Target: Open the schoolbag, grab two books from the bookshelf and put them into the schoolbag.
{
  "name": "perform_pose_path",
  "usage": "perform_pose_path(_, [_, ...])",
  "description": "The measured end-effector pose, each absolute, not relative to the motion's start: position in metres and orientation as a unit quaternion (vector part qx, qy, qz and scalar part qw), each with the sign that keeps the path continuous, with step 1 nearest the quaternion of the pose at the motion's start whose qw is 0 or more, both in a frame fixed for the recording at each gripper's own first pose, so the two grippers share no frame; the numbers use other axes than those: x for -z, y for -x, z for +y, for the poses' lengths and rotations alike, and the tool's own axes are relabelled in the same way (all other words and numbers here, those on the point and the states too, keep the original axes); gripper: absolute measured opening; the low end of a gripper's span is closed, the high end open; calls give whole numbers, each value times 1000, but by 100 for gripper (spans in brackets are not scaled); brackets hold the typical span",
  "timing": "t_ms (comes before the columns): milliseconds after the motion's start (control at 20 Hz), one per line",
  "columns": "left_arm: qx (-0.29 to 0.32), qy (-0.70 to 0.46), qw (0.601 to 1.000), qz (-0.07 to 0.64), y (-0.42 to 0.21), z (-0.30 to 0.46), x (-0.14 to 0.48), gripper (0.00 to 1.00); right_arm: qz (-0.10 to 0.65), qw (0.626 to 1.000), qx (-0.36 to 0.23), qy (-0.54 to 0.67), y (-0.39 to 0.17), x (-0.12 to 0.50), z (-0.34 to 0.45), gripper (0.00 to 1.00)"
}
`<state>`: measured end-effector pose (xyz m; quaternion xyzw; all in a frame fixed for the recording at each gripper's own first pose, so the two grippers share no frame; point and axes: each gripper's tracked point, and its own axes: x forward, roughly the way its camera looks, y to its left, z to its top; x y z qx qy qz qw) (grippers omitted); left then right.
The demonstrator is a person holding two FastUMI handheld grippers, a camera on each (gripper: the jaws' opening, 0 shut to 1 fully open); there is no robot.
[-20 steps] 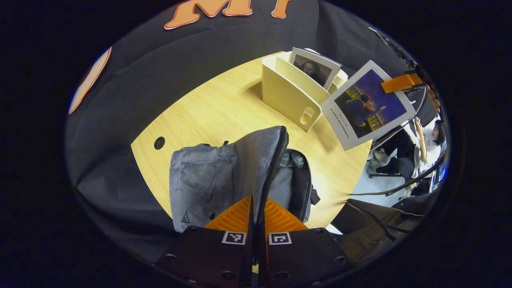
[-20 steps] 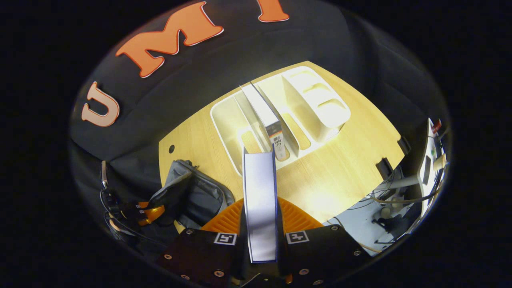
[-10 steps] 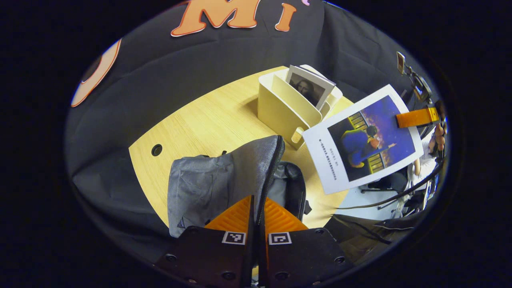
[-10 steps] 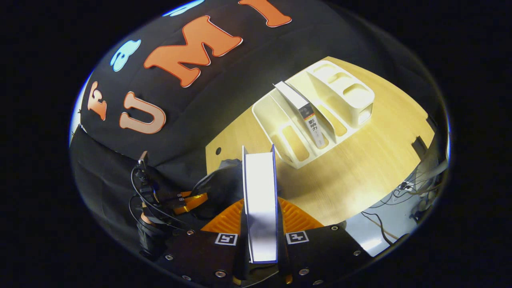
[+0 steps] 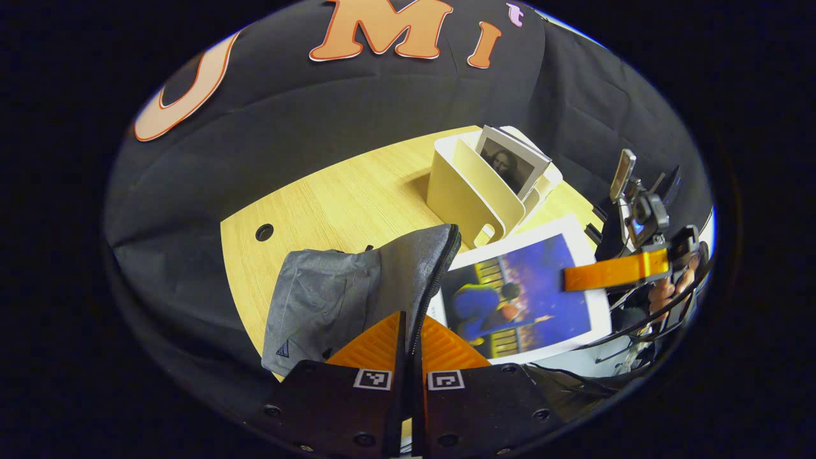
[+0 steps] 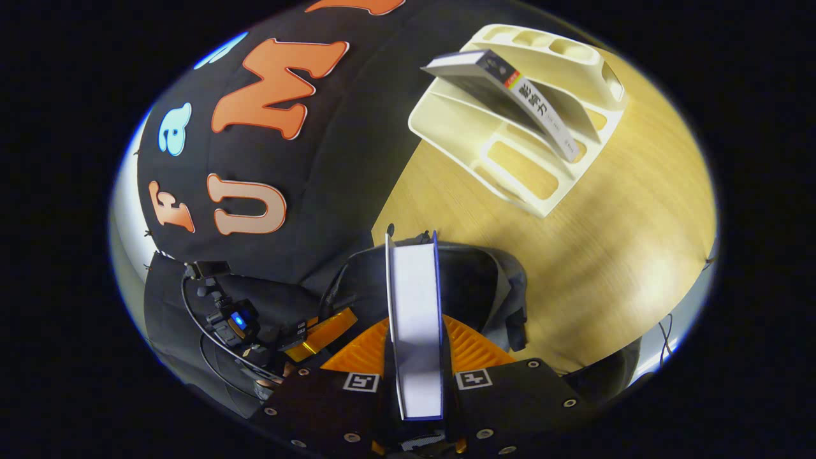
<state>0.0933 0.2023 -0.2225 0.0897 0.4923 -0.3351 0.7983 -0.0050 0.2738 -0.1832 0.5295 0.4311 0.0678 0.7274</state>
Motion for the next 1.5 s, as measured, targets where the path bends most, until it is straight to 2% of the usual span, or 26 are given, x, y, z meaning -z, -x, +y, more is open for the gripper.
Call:
perform_pose_path(400, [338,-66,806,481,-79,183,221,6,404,724,-78,-554,-31,247,332,29])
perform_pose_path(600, [341,-58,803,486,-70,178,228,6,416,724,-79,-544,-45,271,360,29])
perform_pose_path(650, [339,-56,803,486,-71,179,230,6,432,710,-80,-551,-46,275,365,31])
perform_pose_path(750, [329,-58,808,486,-77,184,231,7,459,704,-80,-536,-40,277,367,36])
perform_pose_path(850, [325,-62,810,484,-80,186,232,7,479,718,-78,-499,-36,275,358,49])
perform_pose_path(900, [322,-66,811,484,-81,187,234,7,500,727,-77,-464,-29,274,348,46])
perform_pose_path(950, [322,-67,811,483,-82,186,235,7,522,738,-78,-421,-17,275,337,76])
perform_pose_path(1000, [321,-71,811,485,-82,187,238,7,529,755,-82,-379,-16,267,319,83])
perform_pose_path(1300, [312,-69,809,493,-79,190,249,7,540,797,-80,-258,-23,222,240,97])
perform_pose_path(1500, [300,-65,805,507,-80,191,264,7,540,820,-53,-179,-43,189,171,98])
